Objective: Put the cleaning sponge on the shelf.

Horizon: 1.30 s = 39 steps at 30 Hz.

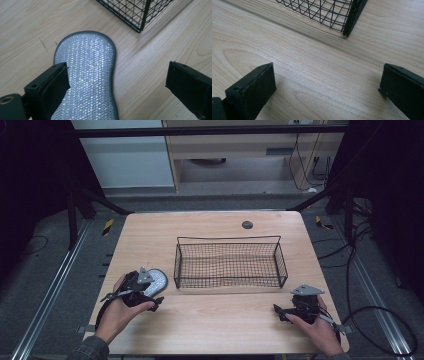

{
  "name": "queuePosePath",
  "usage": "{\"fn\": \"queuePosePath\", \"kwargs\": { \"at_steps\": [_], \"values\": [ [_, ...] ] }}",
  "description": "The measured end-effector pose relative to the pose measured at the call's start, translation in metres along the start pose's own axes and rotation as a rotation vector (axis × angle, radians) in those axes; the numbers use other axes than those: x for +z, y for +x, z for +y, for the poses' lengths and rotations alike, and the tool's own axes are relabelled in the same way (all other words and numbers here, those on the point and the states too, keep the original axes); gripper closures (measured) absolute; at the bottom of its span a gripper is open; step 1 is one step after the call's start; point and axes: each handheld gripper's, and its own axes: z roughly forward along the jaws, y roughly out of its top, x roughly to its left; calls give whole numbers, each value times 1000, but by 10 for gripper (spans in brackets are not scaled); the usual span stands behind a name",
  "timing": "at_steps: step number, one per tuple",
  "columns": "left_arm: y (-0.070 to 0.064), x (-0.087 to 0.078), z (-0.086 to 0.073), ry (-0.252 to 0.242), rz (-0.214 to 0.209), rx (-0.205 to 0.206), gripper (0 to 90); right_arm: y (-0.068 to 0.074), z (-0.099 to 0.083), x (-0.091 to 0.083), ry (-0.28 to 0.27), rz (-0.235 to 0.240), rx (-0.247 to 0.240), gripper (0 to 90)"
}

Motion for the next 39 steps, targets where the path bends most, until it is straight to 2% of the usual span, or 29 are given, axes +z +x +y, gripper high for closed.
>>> {"fn": "queuePosePath", "kwargs": {
  "at_steps": [2, 6, 10, 16, 23, 27, 29, 37, 39],
  "values": [
    [5, -1, 0, 9, -16, 13, 29, 0, 0, 0, 0, 0, 1, 4],
    [10, -2, 0, 24, -14, 3, 37, 0, 0, 0, 0, 0, 0, 4],
    [17, -2, 1, 85, -25, 7, 38, 0, 0, 0, 0, 4, 1, 4],
    [25, 0, 1, 134, -21, 9, 45, 0, 0, 0, -1, 6, 0, 4],
    [33, -4, 3, 157, -33, 1, 41, 0, 0, 0, -1, 6, 0, 4],
    [35, -5, 5, 160, -26, -1, 34, 0, 0, 0, -1, 6, 1, 4],
    [37, -4, 6, 180, -20, -3, 35, 0, 0, 0, -1, 4, 0, 4],
    [44, -4, 11, 207, -23, -4, 41, 0, 0, -1, -1, 5, 0, 4],
    [46, -2, 13, 233, -21, 5, 41, -1, -1, 0, -5, -2, -17, 4]
  ]
}}
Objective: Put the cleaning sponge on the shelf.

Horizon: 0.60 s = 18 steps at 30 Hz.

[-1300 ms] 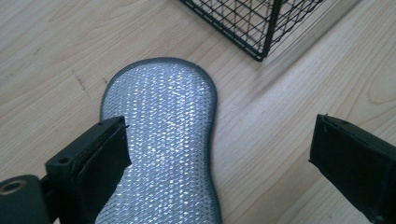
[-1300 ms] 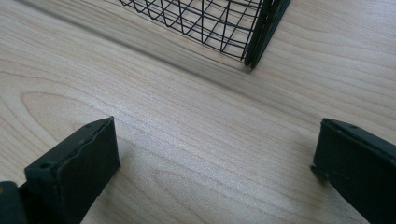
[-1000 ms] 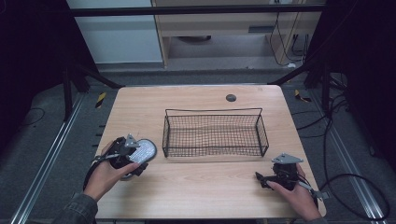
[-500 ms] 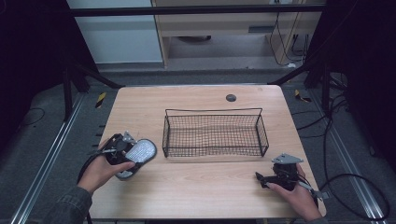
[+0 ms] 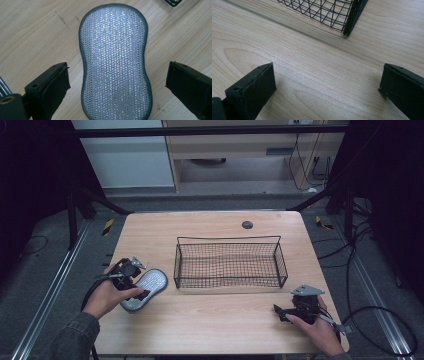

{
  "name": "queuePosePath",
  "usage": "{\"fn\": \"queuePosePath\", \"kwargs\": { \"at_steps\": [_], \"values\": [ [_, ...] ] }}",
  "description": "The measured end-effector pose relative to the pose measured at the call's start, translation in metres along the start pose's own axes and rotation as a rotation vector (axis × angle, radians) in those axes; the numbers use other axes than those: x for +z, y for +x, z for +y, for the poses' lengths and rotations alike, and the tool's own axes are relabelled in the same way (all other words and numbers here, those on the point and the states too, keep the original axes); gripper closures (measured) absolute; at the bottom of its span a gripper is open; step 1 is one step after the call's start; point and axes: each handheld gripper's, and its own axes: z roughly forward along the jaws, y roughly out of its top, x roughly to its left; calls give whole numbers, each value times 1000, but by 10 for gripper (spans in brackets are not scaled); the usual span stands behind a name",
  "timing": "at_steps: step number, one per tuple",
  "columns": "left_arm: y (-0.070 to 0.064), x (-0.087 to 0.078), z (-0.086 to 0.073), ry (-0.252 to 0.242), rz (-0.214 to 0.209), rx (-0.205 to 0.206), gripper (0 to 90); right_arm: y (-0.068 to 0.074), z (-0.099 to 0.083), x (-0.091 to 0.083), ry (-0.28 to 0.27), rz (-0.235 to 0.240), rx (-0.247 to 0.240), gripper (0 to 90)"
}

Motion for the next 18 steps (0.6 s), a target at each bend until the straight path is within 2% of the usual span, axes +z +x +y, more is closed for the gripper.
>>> {"fn": "queuePosePath", "kwargs": {
  "at_steps": [3, 5, 12, 14, 15, 18],
  "values": [
    [2, 1, 1, 8, 9, 0, 42, 0, 0, 0, 0, 3, 4, 4],
    [5, 5, 1, 16, -14, -18, 41, 0, 0, 0, 0, 2, 2, 3],
    [7, 14, 2, 43, -20, -17, 40, 0, 0, 0, 1, 3, 4, 4],
    [8, 18, 1, 46, -22, -28, 38, 0, 0, 0, 1, 3, 4, 4],
    [10, 23, 0, 46, -38, -44, 39, 0, 0, 0, 1, 3, 6, 4],
    [10, 30, -1, 57, -45, -48, 40, 0, 0, 0, 1, 1, 2, 4]
  ]
}}
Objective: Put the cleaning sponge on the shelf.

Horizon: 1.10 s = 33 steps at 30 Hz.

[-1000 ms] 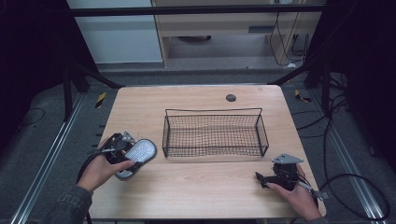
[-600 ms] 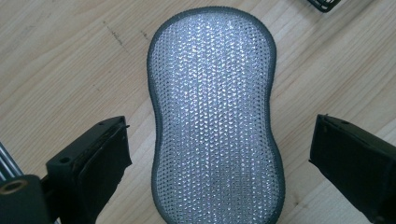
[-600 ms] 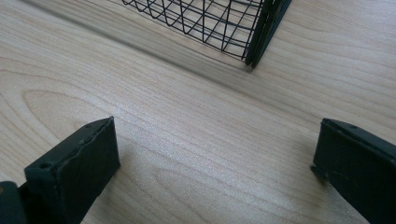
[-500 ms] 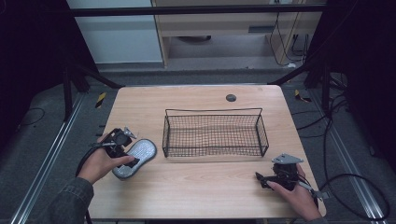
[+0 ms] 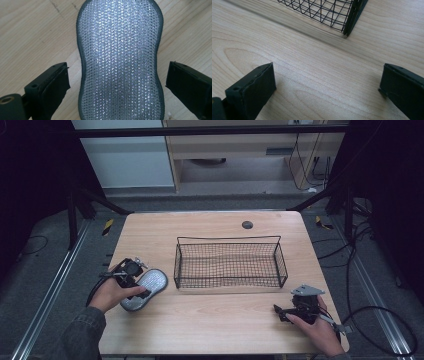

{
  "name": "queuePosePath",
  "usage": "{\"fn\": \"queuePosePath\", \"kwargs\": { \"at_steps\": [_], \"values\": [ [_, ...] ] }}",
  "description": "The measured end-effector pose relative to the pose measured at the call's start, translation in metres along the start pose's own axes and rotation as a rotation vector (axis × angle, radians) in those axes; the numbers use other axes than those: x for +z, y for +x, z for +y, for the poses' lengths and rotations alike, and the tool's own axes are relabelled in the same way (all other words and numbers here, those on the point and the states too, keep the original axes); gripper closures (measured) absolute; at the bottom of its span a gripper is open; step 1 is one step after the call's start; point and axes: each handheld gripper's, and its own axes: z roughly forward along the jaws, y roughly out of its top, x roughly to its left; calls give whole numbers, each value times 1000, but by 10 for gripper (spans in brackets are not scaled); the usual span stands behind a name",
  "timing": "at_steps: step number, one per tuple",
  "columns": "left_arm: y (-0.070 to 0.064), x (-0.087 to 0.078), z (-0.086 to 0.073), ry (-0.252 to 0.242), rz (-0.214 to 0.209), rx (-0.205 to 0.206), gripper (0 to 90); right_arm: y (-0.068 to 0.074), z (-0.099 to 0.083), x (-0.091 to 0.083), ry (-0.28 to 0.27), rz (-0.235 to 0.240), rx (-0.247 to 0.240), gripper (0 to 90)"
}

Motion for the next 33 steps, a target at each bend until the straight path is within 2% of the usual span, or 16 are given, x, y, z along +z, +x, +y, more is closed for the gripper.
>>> {"fn": "queuePosePath", "kwargs": {
  "at_steps": [11, 23, 27, 33],
  "values": [
    [-1, 10, 1, 14, -8, -3, 39, 0, 0, 0, 0, 0, 0, 4],
    [3, 21, -4, 9, -20, -40, 29, 0, 0, 0, 0, 2, -1, 4],
    [4, 26, -6, 6, -42, -55, 17, 0, 0, 0, 0, 2, -2, 4],
    [5, 27, -5, 5, -36, -52, 29, 0, 0, 0, 0, 3, -2, 4]
  ]
}}
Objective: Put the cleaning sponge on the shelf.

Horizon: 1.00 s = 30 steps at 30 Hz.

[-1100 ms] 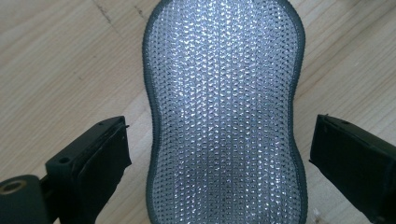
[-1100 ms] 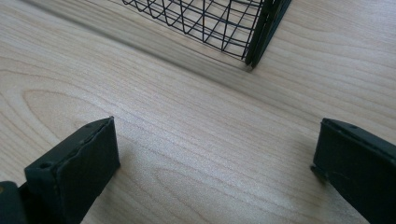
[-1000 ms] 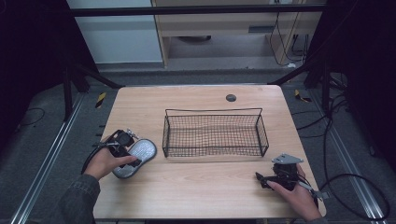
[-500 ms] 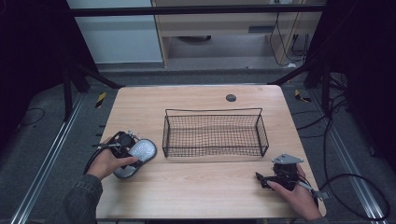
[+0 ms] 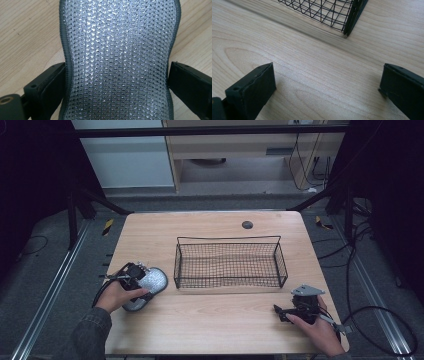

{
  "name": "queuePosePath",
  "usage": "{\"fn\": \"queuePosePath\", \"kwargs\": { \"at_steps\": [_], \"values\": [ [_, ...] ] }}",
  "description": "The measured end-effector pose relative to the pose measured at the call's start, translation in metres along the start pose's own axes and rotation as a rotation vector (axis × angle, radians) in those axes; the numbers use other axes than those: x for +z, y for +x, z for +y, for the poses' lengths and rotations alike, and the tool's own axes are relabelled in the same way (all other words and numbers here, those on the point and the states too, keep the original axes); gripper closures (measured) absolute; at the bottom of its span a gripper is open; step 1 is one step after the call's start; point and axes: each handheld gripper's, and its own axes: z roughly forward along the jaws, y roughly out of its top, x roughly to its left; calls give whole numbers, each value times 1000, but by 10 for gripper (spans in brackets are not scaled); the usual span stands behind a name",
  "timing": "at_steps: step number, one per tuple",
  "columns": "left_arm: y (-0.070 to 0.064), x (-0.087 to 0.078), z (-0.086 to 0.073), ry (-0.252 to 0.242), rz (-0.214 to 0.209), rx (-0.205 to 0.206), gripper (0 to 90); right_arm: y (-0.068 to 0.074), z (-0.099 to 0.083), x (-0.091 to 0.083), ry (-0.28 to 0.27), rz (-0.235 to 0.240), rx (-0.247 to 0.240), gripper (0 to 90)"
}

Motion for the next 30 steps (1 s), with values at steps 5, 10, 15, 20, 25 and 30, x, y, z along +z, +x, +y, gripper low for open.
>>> {"fn": "queuePosePath", "kwargs": {
  "at_steps": [5, 10, 15, 20, 25, 30],
  "values": [
    [0, 3, 0, 2, -4, 0, 27, 0, 0, 0, 0, 0, -1, 4],
    [1, 4, -2, -2, -9, 0, 29, 0, 0, 0, 0, 0, 0, 4],
    [1, 4, -1, -3, -10, -3, 54, 0, 0, 0, 0, 1, -1, 4],
    [2, 3, -3, -15, -23, -14, 85, 0, 0, 0, 0, 1, -1, 4],
    [0, 2, -3, -17, -21, 1, 107, 0, 0, 0, 1, 1, 0, 4],
    [-3, -4, -1, -48, -19, 21, 112, 0, 0, 0, 0, 1, -1, 4]
  ]
}}
